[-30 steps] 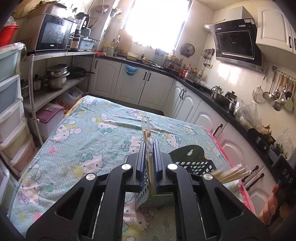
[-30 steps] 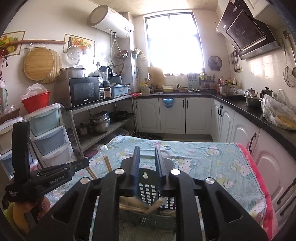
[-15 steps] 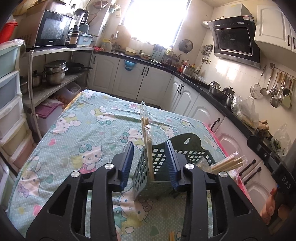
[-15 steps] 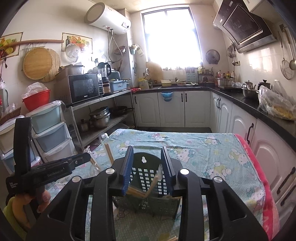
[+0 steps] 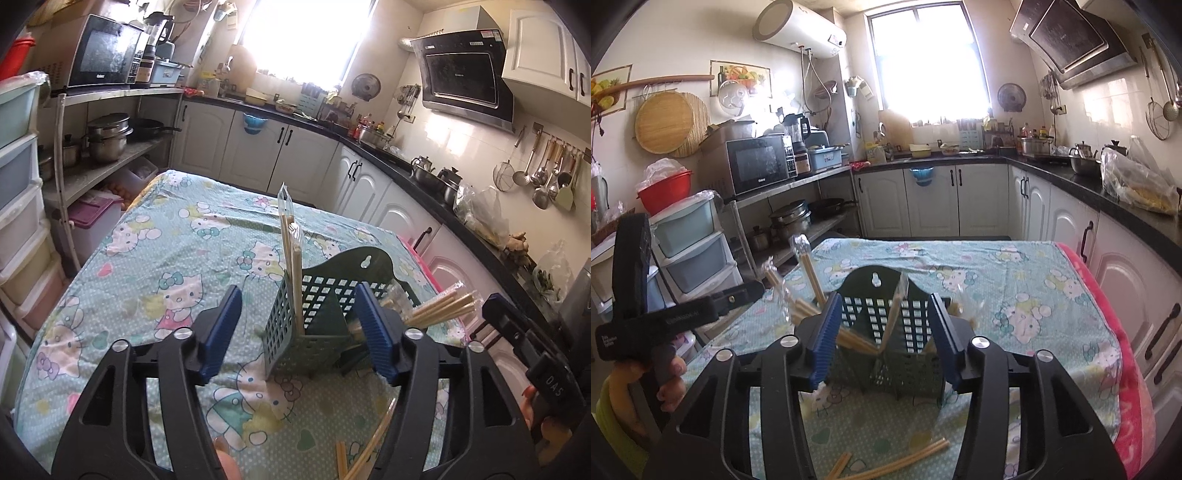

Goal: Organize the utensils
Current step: 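Open both tools releasing the chopsticks into the holder and pull back, then move the left tool down and close it on the last chopstick pair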

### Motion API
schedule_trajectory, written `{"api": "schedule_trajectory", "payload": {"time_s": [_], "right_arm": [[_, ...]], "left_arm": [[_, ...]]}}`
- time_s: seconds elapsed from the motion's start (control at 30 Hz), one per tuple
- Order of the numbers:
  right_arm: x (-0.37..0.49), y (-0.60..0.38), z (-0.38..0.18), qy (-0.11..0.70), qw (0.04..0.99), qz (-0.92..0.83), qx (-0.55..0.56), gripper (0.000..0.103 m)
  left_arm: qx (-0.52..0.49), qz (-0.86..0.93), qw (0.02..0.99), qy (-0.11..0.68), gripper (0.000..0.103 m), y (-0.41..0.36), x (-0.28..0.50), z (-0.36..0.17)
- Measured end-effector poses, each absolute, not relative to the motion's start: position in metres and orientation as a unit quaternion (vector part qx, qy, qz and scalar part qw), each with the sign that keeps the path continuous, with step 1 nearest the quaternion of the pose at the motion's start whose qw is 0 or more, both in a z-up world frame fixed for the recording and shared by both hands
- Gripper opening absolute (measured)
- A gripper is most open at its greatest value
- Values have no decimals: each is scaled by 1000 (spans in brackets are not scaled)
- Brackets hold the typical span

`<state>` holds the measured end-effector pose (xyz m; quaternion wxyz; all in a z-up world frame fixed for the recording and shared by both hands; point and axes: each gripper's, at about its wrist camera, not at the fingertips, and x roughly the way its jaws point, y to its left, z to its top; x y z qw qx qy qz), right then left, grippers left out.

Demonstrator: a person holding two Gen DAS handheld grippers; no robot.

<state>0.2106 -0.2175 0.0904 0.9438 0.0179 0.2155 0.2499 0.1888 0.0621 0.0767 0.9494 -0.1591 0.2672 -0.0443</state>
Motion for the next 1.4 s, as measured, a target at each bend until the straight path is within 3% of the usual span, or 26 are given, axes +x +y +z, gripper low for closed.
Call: {"api": "schedule_trajectory", "payload": {"time_s": [0.57, 1.4], "right_arm": [[197, -231, 49, 277, 930, 238, 28, 51], [198, -258, -1, 349, 914, 204, 31, 51]], "left_arm": [[-158, -49, 944, 287, 82, 64, 167, 61], [-123, -81, 919, 366, 83, 31, 159, 7]]}}
